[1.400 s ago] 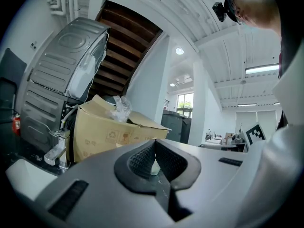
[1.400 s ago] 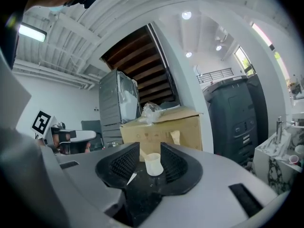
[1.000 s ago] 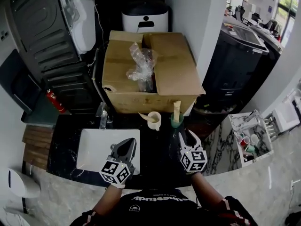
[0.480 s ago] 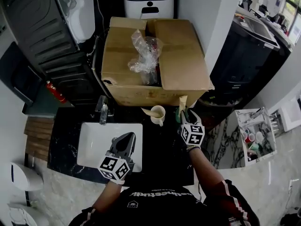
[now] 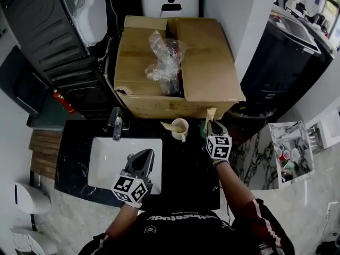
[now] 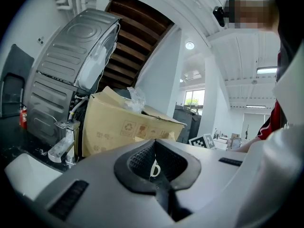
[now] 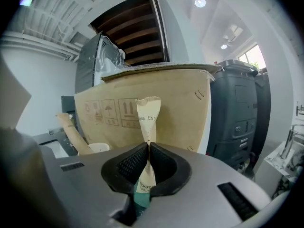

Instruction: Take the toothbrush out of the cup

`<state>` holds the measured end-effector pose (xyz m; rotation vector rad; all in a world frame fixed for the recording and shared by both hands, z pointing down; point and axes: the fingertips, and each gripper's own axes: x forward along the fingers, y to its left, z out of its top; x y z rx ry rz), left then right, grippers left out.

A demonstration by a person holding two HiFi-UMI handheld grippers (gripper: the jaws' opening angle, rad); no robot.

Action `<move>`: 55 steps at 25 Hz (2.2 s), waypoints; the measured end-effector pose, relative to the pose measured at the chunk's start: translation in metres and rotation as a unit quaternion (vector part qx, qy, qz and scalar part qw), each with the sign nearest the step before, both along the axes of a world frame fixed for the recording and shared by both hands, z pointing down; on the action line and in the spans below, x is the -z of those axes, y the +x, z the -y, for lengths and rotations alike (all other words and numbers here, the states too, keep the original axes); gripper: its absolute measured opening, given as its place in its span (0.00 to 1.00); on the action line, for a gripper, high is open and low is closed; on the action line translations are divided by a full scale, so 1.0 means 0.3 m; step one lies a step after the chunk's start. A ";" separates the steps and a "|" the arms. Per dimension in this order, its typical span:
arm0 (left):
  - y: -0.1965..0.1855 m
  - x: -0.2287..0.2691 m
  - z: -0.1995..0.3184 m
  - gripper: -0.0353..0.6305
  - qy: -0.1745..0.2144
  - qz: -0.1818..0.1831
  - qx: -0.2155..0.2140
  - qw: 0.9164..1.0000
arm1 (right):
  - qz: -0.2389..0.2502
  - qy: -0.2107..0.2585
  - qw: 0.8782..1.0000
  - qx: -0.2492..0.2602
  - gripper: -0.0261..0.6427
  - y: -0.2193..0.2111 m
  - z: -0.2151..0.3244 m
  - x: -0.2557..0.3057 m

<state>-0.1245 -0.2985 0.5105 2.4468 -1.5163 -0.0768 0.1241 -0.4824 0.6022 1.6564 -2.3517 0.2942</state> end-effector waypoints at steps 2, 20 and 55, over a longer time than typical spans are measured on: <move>0.007 0.002 -0.004 0.08 0.001 0.001 -0.003 1.000 | -0.004 0.006 1.000 0.000 0.11 0.004 -0.010 0.007; 0.017 0.076 -0.077 0.08 0.034 -0.007 -0.030 0.999 | 0.004 0.116 0.993 0.011 0.10 -0.024 -0.214 0.403; 0.132 0.034 -0.118 0.31 0.055 0.026 -0.093 0.994 | 0.075 0.092 0.993 0.014 0.10 -0.049 -0.796 0.363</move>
